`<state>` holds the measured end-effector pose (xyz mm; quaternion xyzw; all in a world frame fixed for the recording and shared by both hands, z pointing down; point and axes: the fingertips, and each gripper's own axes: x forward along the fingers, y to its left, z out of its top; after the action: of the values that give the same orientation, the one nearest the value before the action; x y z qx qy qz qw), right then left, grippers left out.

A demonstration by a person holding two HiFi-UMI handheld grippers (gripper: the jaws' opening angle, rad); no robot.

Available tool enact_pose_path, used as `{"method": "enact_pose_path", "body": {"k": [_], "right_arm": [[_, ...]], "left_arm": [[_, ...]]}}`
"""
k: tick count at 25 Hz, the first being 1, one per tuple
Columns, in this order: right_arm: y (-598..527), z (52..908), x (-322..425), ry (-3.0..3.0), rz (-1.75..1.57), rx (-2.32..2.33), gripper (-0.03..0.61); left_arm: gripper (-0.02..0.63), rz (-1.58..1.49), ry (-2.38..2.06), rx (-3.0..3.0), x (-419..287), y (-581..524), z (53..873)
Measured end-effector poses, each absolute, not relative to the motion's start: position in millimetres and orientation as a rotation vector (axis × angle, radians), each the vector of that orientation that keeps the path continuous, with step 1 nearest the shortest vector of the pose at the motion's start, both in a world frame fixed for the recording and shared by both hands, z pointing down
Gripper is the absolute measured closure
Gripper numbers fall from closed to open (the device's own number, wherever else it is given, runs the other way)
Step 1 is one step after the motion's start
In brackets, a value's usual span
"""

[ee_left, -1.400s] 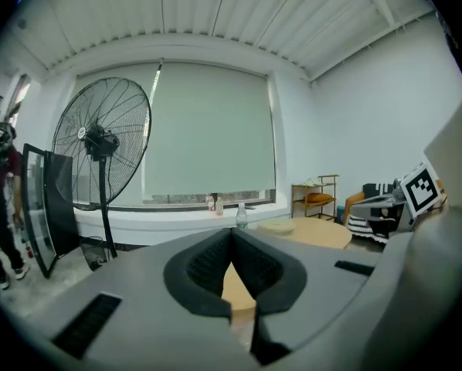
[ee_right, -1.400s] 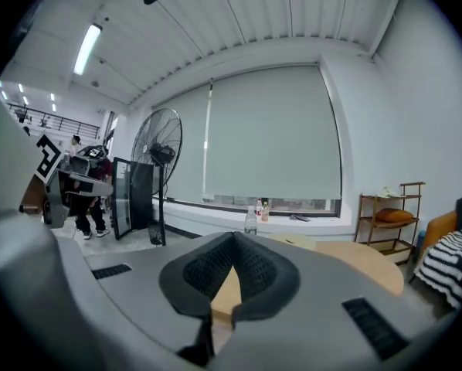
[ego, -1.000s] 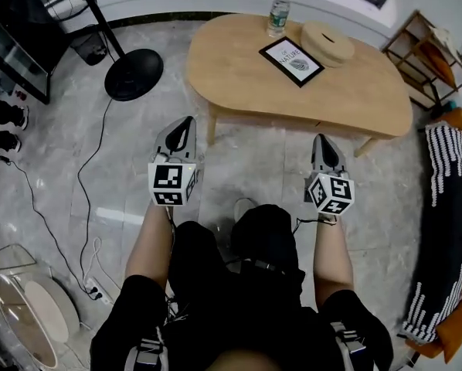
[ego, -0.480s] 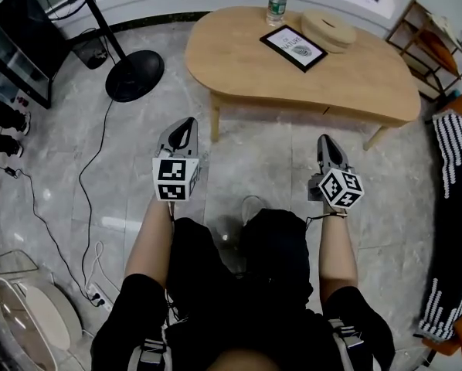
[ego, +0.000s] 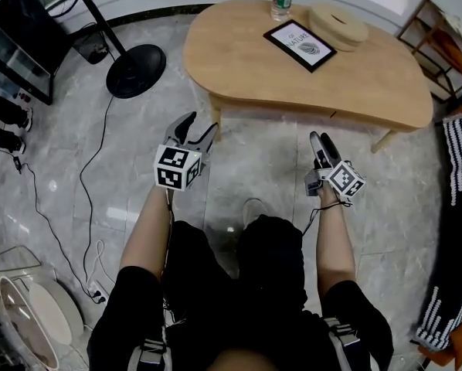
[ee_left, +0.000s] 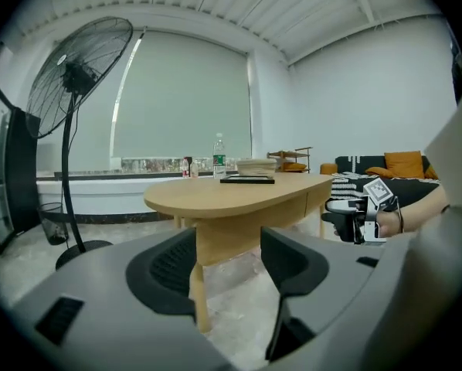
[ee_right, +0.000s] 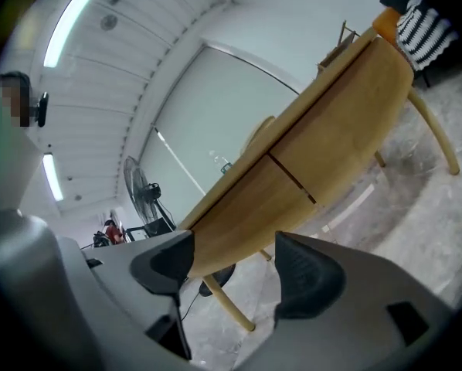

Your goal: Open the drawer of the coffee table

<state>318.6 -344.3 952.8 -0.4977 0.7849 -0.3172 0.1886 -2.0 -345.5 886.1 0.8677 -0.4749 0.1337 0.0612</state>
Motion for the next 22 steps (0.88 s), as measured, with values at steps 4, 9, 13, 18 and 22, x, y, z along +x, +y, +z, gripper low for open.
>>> {"method": "enact_pose_path", "body": {"k": [4, 9, 13, 18, 22], "right_arm": [[-372.7, 975.0, 316.2, 2.219, -0.945, -1.406, 0.245], [-407.1, 1001.8, 310.7, 2.233, -1.0, -1.377, 0.261], [-428.3, 1011.3, 317.3, 2.208, -1.022, -1.367, 0.271], [-452.4, 1018.7, 323.9, 2.206, -1.023, -1.338, 0.316], [-460.1, 1019.3, 323.6, 2.267, -1.01, -1.244, 0.335]], "left_arm": [[0.354, 0.387, -1.387, 2.586, -0.5, -378.5, 906.6], [0.354, 0.428, -1.355, 2.584, 1.6, -417.1, 930.0], [0.354, 0.433, -1.329, 2.579, 5.9, -440.3, 944.6], [0.354, 0.386, -1.283, 2.583, 13.4, -459.4, 958.0], [0.354, 0.402, -1.243, 2.609, 21.1, -471.9, 964.1]]}}
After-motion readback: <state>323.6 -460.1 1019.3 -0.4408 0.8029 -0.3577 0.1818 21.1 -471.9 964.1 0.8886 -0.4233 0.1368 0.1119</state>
